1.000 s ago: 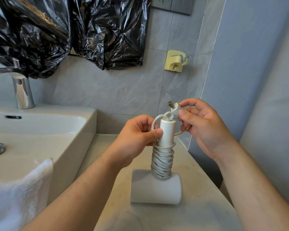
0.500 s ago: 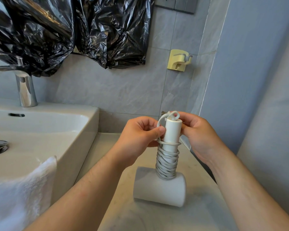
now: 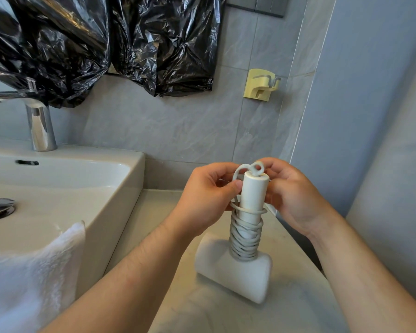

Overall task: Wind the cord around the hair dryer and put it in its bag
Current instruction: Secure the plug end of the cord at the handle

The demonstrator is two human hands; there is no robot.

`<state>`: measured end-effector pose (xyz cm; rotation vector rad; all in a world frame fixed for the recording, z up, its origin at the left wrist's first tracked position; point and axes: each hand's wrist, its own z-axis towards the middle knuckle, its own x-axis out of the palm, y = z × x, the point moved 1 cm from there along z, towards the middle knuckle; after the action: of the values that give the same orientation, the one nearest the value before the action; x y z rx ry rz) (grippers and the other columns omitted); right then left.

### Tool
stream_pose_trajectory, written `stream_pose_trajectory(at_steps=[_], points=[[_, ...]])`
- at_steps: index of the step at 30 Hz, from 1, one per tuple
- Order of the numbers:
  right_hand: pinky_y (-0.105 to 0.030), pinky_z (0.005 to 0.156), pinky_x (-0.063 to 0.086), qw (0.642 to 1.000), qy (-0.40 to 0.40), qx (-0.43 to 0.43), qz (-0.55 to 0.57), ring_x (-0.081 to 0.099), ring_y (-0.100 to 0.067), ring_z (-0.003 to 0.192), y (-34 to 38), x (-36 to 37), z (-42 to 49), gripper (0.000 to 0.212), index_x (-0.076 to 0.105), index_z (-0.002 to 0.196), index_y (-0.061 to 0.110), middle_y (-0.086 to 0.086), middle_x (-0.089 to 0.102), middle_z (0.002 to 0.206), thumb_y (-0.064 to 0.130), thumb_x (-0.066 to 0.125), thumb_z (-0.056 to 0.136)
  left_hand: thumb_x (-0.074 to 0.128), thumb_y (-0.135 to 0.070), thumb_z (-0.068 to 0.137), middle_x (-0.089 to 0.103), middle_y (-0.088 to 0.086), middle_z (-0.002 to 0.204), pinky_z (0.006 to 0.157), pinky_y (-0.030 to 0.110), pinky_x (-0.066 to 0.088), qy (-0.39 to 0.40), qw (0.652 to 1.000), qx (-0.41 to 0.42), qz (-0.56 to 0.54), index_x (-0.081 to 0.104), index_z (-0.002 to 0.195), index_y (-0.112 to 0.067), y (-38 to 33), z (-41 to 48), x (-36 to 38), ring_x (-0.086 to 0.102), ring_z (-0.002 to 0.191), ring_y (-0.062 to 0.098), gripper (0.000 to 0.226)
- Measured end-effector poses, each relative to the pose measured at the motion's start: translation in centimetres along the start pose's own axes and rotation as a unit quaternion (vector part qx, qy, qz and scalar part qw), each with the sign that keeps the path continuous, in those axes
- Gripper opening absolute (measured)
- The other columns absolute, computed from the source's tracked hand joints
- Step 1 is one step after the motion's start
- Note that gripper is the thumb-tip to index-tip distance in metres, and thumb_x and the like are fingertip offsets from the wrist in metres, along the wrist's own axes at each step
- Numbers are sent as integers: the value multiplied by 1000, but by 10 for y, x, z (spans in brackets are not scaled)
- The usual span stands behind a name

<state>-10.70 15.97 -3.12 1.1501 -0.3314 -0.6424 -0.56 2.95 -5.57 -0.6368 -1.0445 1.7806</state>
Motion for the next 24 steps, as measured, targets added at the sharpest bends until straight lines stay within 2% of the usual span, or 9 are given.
stream_pose_trajectory(at_steps=[2, 4, 6, 8, 13, 16, 20, 24], points=[[-41, 75, 45, 998, 37, 10, 47, 60, -30, 88, 0, 2, 0, 22, 69, 82, 20, -14, 68, 95, 25, 69, 60, 63, 0, 91, 74, 17, 94, 70, 44, 62, -11, 1000, 0, 14, 73, 103, -9, 0, 0, 0, 72, 81, 30, 18], [-44, 79, 42, 999, 48, -6, 0, 58, -28, 90, -2, 6, -1, 39, 65, 84, 23, -11, 64, 95, 50, 75, 59, 66, -1, 89, 73, 19, 92, 66, 39, 62, -20, 1000, -2, 17, 72, 99, -6, 1, 0, -1, 70, 76, 28, 12], [-39, 76, 44, 998, 35, -25, -41, 59, -21, 84, 0, 8, -1, 36, 61, 87, 21, -6, 64, 89, 44, 74, 62, 67, -1, 88, 72, 21, 89, 61, 35, 60, -23, 1000, -3, 18, 70, 95, -4, 0, 0, -2, 67, 71, 21, 7], [-37, 74, 45, 998, 33, -37, -30, 59, -21, 81, 2, 8, 0, 30, 60, 89, 18, -7, 64, 88, 34, 67, 65, 68, 0, 87, 70, 17, 82, 59, 31, 58, -16, 1000, -7, 11, 68, 92, -3, -2, 0, -2, 64, 67, 18, 5], [-45, 73, 39, 998, 3, -54, -17, 54, -29, 78, 0, 9, 0, 29, 61, 86, 16, -10, 63, 82, 29, 65, 61, 66, 6, 85, 66, 5, 69, 58, 28, 56, -9, 1000, -11, 14, 65, 83, -4, -4, 1, -1, 61, 59, 13, 10], [-46, 73, 41, 998, -13, -53, -18, 56, -30, 78, -1, 10, 1, 32, 63, 87, 14, -12, 65, 82, 28, 66, 59, 64, 9, 84, 68, 3, 69, 58, 28, 56, -15, 1000, -11, 13, 65, 86, -1, -5, 2, -2, 63, 59, 13, 10], [-43, 72, 48, 998, -9, -51, -28, 61, -27, 76, 1, 9, 1, 27, 63, 87, 8, -12, 69, 80, 17, 65, 62, 65, 10, 82, 72, 10, 77, 57, 27, 56, -36, 999, -8, 18, 67, 99, 0, -7, 1, -2, 67, 60, 12, 20], [-54, 76, 46, 997, -25, -63, -43, 60, -35, 76, 1, 8, 3, 24, 65, 77, 10, -13, 70, 77, 25, 64, 59, 64, 12, 78, 76, 11, 72, 64, 32, 60, -37, 998, 13, 57, 76, 88, -2, -11, 1, -3, 68, 60, 11, 21]])
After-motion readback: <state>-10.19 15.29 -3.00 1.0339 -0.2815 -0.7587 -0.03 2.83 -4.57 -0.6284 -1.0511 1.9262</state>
